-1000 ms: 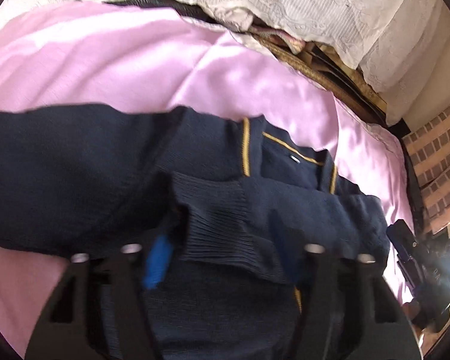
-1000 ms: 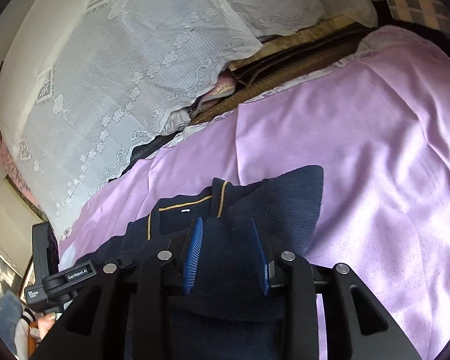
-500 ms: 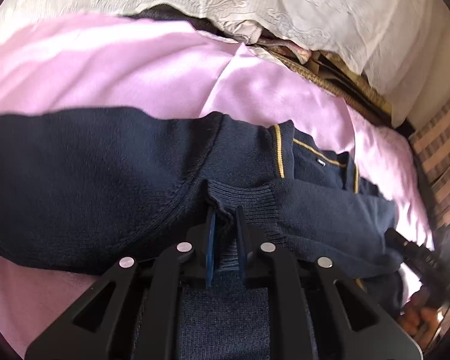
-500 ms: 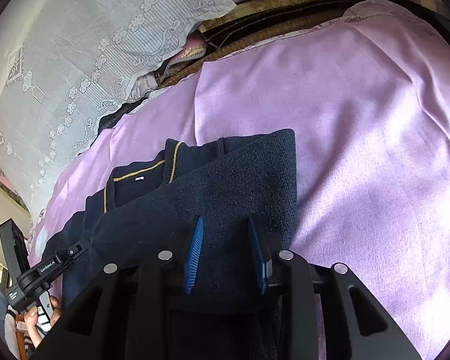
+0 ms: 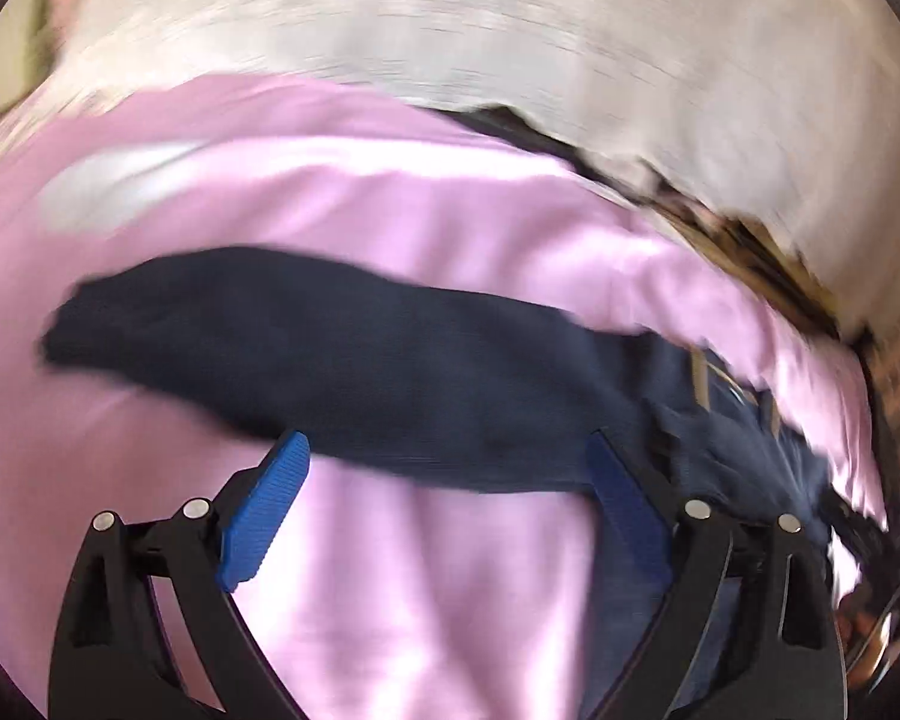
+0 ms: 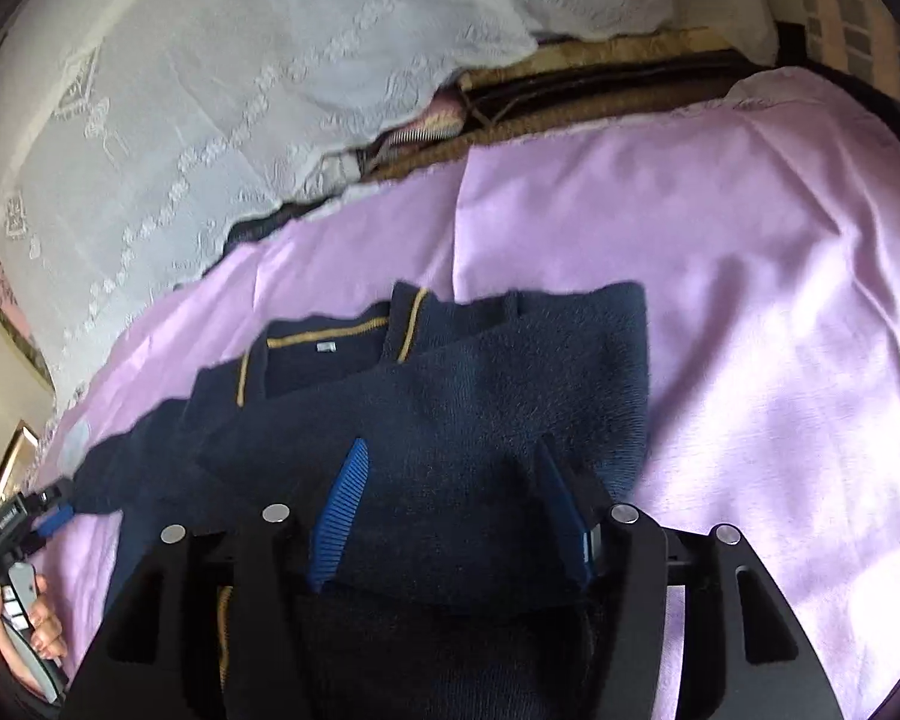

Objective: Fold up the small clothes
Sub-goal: 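Lay the sleeve on the body and open the right tool while the left tool grasps the other cuff, then lift the other sleeve with the left tool and fold it across the body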

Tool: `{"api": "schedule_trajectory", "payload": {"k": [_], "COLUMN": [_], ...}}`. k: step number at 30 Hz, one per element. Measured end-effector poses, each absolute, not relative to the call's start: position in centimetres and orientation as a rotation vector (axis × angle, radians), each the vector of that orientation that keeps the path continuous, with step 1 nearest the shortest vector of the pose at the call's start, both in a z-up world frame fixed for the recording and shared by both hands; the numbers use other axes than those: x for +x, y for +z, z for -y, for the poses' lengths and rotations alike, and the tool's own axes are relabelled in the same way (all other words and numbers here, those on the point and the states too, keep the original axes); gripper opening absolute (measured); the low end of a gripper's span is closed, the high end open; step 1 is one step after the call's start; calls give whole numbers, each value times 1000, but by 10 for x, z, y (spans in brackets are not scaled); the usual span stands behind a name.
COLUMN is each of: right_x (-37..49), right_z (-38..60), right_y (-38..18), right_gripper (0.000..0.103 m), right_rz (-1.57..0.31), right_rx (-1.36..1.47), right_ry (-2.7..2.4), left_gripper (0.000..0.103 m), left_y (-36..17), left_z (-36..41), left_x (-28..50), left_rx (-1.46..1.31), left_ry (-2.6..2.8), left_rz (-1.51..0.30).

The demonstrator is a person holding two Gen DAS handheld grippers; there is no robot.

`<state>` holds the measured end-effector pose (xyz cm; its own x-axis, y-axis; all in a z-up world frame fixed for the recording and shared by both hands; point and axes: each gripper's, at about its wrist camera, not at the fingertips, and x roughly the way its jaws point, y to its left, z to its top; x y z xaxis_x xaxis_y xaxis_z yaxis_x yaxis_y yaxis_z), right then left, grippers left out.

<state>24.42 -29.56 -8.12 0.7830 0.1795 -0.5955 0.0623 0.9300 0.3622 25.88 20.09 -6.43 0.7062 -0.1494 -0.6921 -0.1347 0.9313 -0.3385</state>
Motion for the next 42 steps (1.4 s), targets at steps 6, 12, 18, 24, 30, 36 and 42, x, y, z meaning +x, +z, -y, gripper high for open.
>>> {"api": "schedule_trajectory", "payload": {"k": [6,12,18,24,30,36,42], "right_x": [209,185,180,180,183,202,210], "right_z": [312,337,312,291,301,291,282], "right_y": [-71,-90,-79,-70,-71,-70,-80], "right_gripper": [58,69,70,74,74,75,76], "right_rz": [-550,-547,-514,-500,-510,-542,-575], "right_rx": [472,597,475,367,436,543,532], "right_ry": [60,43,46,77,74,169,189], "left_gripper": [91,91,66,38,16,11,11], "left_y": [-86,-100,-103,-104,-90,-43,-16], "left_z": [-296,-319,-321,-326,-312,-246,-191], "left_x": [244,261,271,267,264,252,249], "left_rx": [-776,-869,-837,-861,-759,-418,-285], "left_ry": [3,58,93,58,66,48,-23], "left_rz": [-721,-680,-662,-645,-628,-547,-519]}}
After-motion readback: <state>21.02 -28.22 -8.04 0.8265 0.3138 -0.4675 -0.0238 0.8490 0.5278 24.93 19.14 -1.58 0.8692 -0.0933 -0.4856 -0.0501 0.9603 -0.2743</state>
